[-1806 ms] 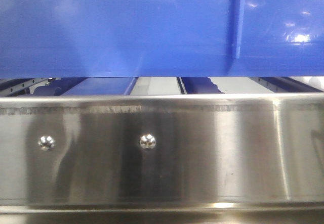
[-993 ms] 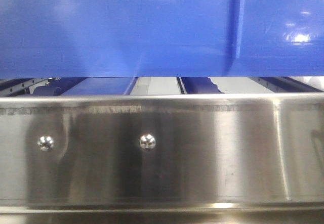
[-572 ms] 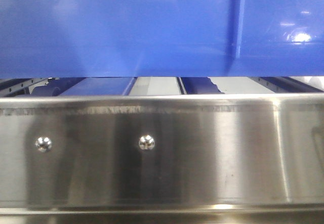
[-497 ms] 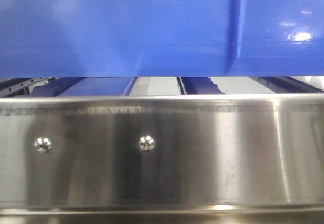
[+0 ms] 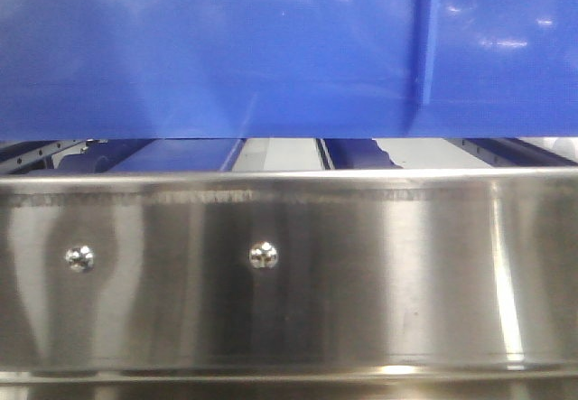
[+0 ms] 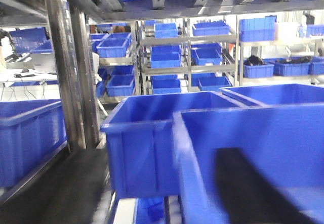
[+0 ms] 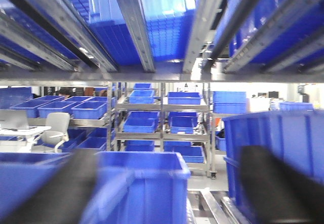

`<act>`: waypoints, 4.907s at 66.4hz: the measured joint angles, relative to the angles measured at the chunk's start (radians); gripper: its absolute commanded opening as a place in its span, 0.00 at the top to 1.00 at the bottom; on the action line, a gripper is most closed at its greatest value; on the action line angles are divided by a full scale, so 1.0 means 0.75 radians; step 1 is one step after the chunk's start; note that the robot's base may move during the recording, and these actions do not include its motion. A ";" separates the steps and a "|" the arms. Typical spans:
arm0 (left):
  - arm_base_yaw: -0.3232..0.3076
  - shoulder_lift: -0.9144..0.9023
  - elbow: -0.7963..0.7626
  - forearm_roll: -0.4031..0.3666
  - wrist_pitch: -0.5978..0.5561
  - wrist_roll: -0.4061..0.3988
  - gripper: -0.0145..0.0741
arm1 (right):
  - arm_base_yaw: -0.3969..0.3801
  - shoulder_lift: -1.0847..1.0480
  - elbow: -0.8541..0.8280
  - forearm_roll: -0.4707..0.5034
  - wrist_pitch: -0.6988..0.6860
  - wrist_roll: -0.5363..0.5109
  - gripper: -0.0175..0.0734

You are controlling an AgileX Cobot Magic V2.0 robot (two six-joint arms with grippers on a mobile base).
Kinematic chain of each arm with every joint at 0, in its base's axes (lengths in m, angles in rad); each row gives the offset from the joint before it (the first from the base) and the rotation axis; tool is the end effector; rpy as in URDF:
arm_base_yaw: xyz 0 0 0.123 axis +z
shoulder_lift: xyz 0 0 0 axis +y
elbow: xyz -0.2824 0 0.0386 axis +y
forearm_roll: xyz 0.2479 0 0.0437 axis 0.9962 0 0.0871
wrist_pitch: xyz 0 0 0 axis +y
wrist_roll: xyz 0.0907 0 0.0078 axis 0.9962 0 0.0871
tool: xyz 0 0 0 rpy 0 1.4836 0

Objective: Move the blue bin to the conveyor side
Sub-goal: 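Grip the rim of the large blue bin with both grippers, then pull the blue bin off the roller shelf toward the robot with both grippers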

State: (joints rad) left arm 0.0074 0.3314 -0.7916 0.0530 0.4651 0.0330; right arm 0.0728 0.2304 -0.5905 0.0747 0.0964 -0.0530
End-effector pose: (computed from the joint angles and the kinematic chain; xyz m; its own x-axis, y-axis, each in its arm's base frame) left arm 0.0389 0.0025 0.4080 0.0800 0.0809 -0.9935 -0.0376 0.9962 0.0781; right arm 0.0359 0.0033 0.3845 0.3413 0.0463 -0.9388 -0.0868 0.9961 0.0176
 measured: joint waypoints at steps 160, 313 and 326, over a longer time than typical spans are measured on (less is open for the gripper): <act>-0.129 1.343 -1.197 0.121 1.016 -0.147 0.18 | 0.357 1.574 -1.364 -0.121 1.520 0.294 0.19; 0.020 1.555 -1.142 -0.114 0.942 0.019 0.83 | 0.360 1.611 -1.364 -0.135 1.500 0.313 0.89; 0.020 1.553 -1.142 -0.112 0.944 0.019 0.83 | 0.360 1.611 -1.364 -0.135 1.498 0.316 0.89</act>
State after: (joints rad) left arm 0.0223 1.4960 -1.6481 -0.0308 1.1734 0.0470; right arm 0.3429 1.4389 -1.6138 -0.0268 1.2198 0.1837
